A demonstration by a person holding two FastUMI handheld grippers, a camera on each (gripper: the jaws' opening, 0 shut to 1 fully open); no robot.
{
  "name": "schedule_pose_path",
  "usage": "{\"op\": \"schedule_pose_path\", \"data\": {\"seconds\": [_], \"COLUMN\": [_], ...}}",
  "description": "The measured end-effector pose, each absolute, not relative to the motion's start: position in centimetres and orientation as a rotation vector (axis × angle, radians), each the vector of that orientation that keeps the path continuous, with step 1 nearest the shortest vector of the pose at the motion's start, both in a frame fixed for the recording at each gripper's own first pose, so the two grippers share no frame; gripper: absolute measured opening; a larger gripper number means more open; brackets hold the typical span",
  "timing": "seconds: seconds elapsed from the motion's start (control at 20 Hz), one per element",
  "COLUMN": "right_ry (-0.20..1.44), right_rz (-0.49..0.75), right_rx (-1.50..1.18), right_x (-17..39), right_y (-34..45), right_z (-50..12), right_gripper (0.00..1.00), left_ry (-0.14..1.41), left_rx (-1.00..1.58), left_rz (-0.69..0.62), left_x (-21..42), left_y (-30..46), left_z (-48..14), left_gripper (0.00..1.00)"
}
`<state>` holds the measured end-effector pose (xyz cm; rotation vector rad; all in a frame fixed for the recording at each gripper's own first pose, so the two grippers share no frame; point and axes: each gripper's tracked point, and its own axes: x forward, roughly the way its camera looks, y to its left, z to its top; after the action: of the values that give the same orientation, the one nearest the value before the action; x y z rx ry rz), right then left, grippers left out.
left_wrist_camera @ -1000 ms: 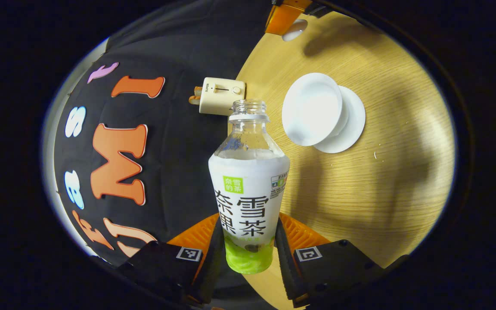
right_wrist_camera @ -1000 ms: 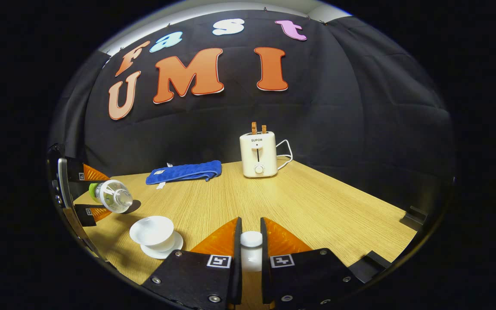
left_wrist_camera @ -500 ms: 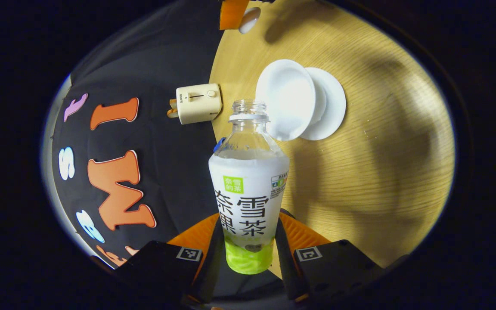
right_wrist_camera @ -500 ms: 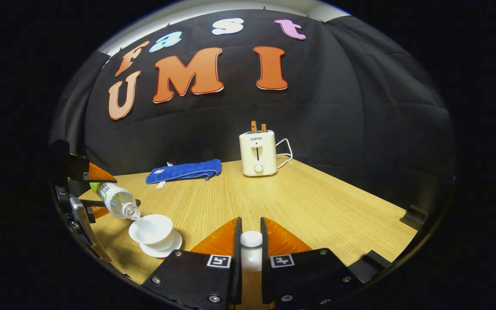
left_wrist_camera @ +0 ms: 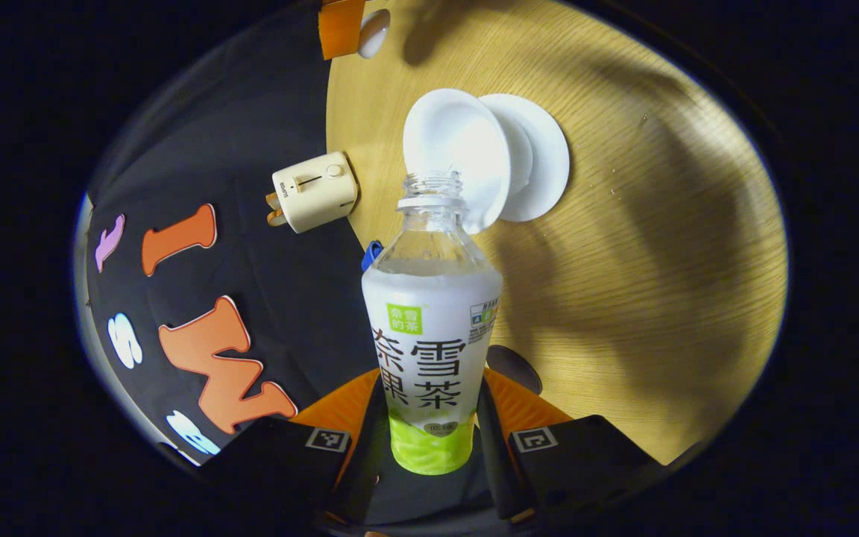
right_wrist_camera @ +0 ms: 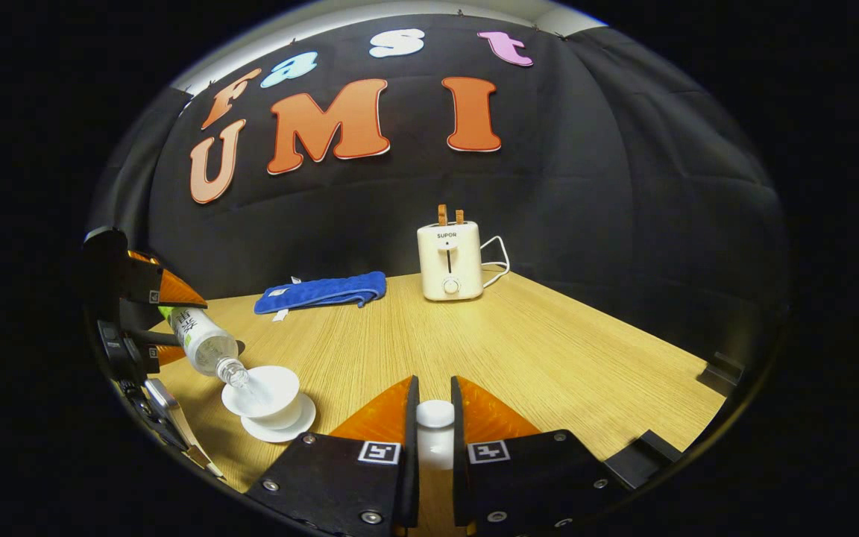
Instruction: Open the teacup lid with one hand, grasp the water bottle and pour water into the teacup with the other hand; after pouring, place the water bottle on the coaster and then close the teacup lid.
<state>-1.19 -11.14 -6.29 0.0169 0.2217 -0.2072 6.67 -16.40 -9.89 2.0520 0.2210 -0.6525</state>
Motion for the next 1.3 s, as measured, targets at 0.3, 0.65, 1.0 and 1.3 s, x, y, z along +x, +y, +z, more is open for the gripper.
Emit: {"op": "schedule_pose_path", "data": {"seconds": [0.3, 0.65, 1.0, 1.3], "right_ry": [0.228, 0.236, 0.233, 0.231], "right_rz": [-0.205, -0.206, -0.214, -0.213], "right_rx": [0.012, 0.015, 0.014, 0.013], "right_x": [-1.3, -1.3, -1.4, -1.6], "right_y": [-11.2, -11.4, -11.7, -11.7], "right_z": [-6.6, -7.0, -6.9, -6.9], "right_gripper": [0.19, 0.19, 0.19, 0.18], "left_ry": [0.169, 0.105, -0.018, -0.078], "left_rx": [2.179, 2.273, 2.360, 2.425], "left_rz": [-0.648, -0.647, -0.641, -0.623], "left_x": [7.1, 7.9, 7.6, 7.3], "left_y": [-17.4, -19.4, -21.7, -22.3], "left_z": [-8.6, -7.3, -6.4, -5.6], "left_gripper": [0.64, 0.63, 0.64, 0.64]}}
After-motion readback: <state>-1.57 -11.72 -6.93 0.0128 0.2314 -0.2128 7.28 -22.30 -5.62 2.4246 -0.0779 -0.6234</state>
